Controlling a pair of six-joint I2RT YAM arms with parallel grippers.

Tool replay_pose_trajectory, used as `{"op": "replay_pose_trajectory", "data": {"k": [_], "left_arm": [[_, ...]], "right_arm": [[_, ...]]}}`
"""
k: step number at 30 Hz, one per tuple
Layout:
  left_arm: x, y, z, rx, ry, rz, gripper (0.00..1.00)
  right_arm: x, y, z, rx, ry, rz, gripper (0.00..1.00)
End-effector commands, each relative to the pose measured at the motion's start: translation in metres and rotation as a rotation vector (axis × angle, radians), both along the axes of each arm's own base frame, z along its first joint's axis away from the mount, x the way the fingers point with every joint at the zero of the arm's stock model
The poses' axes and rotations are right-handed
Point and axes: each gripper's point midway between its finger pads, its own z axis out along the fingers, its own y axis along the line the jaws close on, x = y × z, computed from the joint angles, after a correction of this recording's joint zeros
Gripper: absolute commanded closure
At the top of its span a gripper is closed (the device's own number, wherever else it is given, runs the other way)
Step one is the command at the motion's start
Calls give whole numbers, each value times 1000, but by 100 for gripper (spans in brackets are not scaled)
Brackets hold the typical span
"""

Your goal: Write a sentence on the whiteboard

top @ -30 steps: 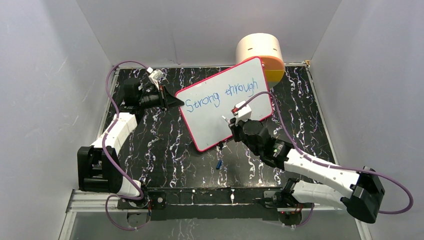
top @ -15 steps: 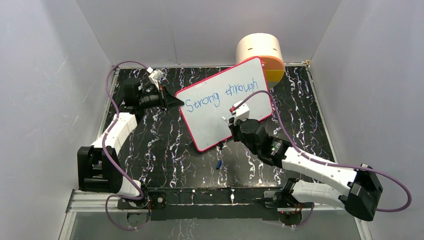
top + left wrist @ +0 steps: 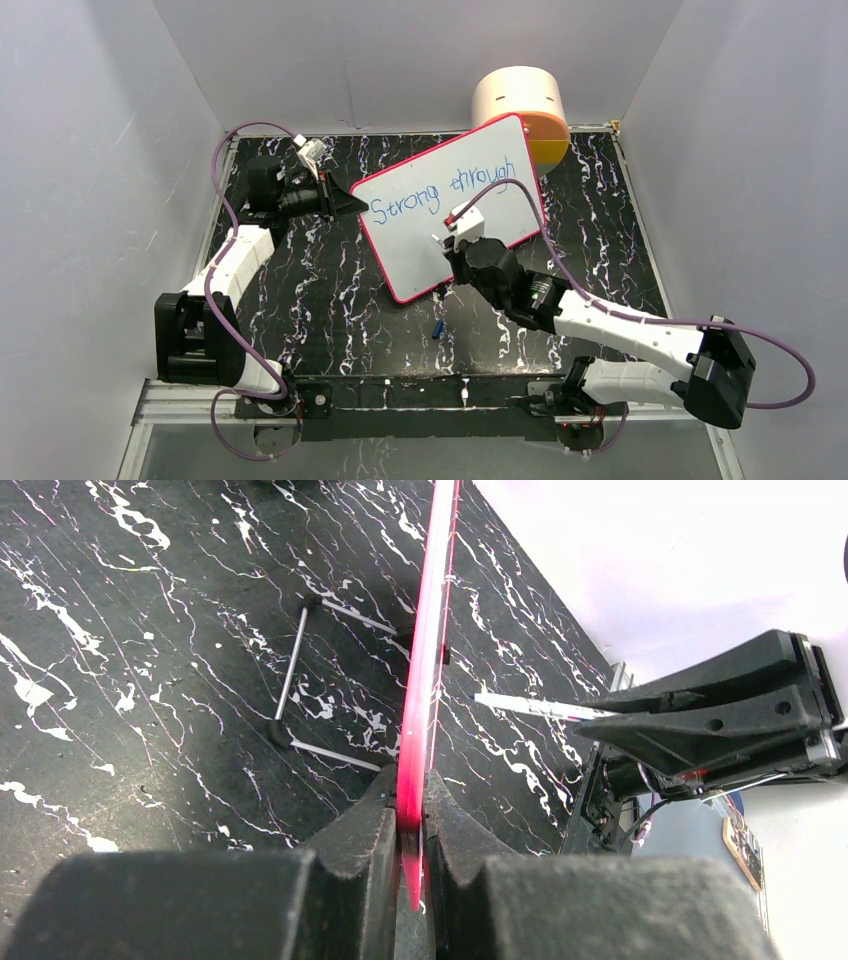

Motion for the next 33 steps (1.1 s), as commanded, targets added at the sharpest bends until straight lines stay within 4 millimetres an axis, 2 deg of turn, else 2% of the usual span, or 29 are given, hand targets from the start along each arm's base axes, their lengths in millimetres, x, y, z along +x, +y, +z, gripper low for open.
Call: {"op": "replay_pose_trajectory", "data": {"k": [1,6,13,26,33], "left_arm": [[0,8,-10,45,22,45,100],[0,8,-10,44,23,45,100],[1,8,-12,45,32,47,100],[2,8,-11,44,31,49,100],[1,8,-9,45,21,52,100]], "right_arm": [[-1,20,42,93,-73,1,100],[-8,25,44,74,-87,-10,100],[-14,36,34,39,-84,-6,100],[-16,49,26,-1,-81,-2,100],[-13,52,29,-23,-96,-12,100]]}}
